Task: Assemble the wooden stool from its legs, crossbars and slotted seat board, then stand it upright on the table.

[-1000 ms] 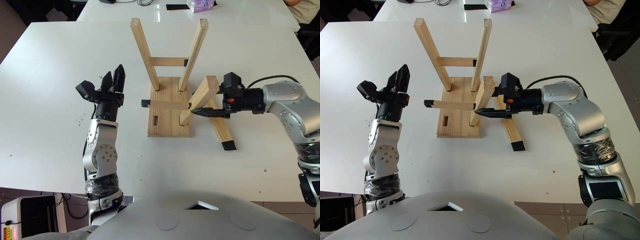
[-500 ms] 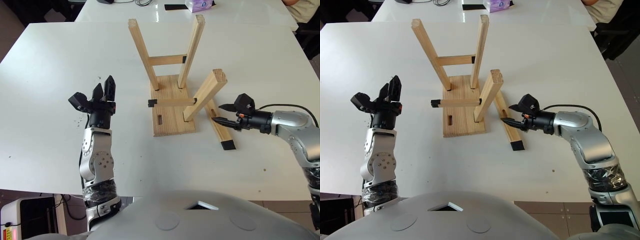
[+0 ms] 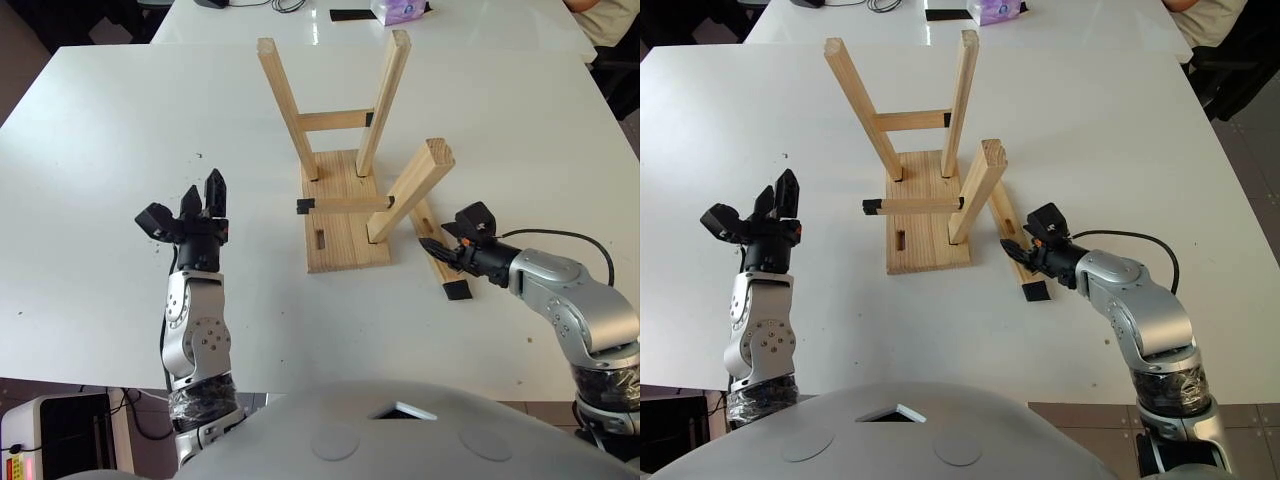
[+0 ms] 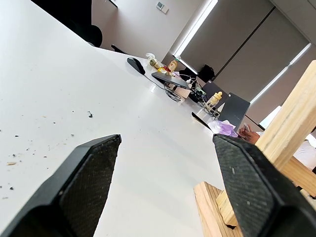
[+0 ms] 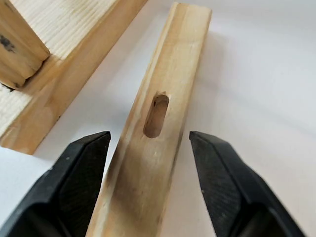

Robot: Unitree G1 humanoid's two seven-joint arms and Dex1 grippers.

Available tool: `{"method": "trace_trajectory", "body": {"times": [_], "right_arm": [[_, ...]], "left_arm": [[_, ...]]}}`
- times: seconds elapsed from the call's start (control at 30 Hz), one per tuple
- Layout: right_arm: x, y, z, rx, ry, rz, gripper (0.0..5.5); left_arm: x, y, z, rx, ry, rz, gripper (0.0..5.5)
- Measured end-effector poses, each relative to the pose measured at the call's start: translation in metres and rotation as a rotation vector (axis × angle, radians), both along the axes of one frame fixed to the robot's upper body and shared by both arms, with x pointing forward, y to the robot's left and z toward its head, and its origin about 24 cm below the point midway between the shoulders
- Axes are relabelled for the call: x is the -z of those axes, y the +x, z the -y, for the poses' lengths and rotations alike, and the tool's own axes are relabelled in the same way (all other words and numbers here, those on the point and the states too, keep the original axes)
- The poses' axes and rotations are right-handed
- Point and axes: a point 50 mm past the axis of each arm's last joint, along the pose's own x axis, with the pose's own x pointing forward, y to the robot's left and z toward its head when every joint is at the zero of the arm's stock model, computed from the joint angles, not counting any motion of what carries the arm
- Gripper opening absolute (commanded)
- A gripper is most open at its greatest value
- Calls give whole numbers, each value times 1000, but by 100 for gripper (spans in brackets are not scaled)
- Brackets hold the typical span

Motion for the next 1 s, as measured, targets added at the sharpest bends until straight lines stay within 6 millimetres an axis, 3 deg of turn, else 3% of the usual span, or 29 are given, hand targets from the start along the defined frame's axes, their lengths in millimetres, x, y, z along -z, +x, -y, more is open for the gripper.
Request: {"method": "trace_trajectory", "body": {"times": [0.43, 0.7, 0.87, 0.93, 1.0], "right_arm": [[7, -21, 12, -121, -100, -57, 295], [10, -20, 21, -121, -100, -29, 208], [12, -2, 23, -38, -12, 7, 208], [8, 23, 28, 69, 63, 66, 207], [-13, 60, 35, 192, 140, 200, 207]], "left_arm": [[4, 2, 5, 28, 37, -25, 347], [1, 7, 4, 41, 47, -9, 347], [-6, 12, -4, 18, 35, 28, 347], [-14, 15, -14, -20, 14, 62, 347], [-25, 21, -24, -50, -3, 108, 347]]}}
